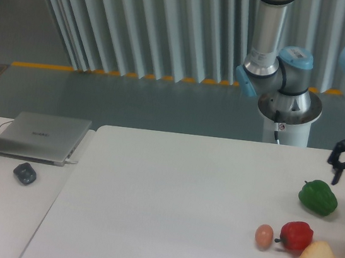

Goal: Place the red peppers in a basket
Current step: 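Lower the open gripper toward the green pepper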

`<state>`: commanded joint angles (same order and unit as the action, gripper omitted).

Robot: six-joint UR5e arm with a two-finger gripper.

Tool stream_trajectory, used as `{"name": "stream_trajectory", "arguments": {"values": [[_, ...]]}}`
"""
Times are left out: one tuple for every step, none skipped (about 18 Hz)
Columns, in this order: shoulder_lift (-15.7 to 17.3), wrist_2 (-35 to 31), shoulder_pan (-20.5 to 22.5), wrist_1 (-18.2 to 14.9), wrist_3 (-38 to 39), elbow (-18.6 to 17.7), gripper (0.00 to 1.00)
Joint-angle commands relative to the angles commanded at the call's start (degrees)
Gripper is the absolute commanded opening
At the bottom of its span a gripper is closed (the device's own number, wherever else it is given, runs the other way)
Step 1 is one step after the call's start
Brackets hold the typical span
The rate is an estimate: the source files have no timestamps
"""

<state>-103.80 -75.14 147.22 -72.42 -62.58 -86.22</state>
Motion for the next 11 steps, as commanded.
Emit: {"name": "stream_trajectory", "arguments": {"values": [[-0.2,-1.2,-0.7,-1.1,-0.1,-0.1,1.0],[-1.0,-4.5,-2.8,-2.8,-0.2,0.1,1.0],[-1.7,-6.9,-4.4,-3.3,-0.2,0.2,1.0],[-2.7,-9.1,-5.8,-3.6,-0.2,0.3,1.0],[-3.6,-10.7,-7.2,-4.2,-0.2,0.4,1.0],[-4.2,-12.7,-8.3,-5.0,-0.2,0.4,1.0],[-4.3,-13.4,-8.4,-5.5,-0.3,0.4,1.0],[-4.3,-13.4,-8.4,-6.0,-0.7,0.3,1.0],[-4.4,-13.6,-8.4,-6.5,-0.8,0.2,1.0],[-4.5,-14.6,-8.4,-7.3,-0.9,0.2,1.0],[-4.7,-15.9,-8.4,-8.0,-1.1,0.2,1.0]]}}
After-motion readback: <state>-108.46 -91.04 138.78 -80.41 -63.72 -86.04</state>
